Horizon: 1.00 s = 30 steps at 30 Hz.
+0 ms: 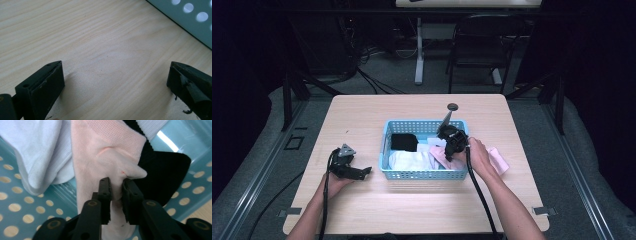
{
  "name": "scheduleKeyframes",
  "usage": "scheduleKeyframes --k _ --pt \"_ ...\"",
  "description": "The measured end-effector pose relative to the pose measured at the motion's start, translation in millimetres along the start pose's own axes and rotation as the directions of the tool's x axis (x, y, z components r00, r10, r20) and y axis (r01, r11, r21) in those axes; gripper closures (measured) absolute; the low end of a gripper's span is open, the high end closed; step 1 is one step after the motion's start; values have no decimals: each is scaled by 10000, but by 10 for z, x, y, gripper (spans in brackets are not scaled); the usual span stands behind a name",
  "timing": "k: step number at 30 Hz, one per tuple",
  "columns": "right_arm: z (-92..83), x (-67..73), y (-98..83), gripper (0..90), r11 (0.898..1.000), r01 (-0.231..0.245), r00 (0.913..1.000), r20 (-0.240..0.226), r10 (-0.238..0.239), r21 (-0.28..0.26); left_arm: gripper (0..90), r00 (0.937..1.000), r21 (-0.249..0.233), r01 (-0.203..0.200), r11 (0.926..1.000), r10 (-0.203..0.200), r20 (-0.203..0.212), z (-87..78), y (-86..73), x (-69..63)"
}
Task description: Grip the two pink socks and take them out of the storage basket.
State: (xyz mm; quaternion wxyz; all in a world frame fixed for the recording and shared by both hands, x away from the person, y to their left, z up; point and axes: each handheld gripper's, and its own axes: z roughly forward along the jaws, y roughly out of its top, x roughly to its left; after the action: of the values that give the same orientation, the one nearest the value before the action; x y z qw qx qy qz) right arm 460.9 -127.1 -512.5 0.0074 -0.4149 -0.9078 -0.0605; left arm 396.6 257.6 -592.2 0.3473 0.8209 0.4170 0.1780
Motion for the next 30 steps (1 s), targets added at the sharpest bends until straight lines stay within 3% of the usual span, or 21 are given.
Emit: scheduleKeyframes --k 11,15,17,30 --pt "-334 19 -57 826 9959 134 9999 -46 -139 -896 11 10000 -2 -12 10000 12 16 1 1 1" --pt "-467 36 -64 828 9902 -111 9999 -143 92 -1392 11 10000 1 -14 10000 14 17 1 1 1" --pt "-563 26 -61 828 9916 106 9998 -126 -124 -1288 11 10000 -2 -9 10000 9 19 1 1 1" --pt "-850 23 -111 828 9847 72 9994 -332 -132 -1743 11 10000 43 -13 10000 13 76 -2 3 4"
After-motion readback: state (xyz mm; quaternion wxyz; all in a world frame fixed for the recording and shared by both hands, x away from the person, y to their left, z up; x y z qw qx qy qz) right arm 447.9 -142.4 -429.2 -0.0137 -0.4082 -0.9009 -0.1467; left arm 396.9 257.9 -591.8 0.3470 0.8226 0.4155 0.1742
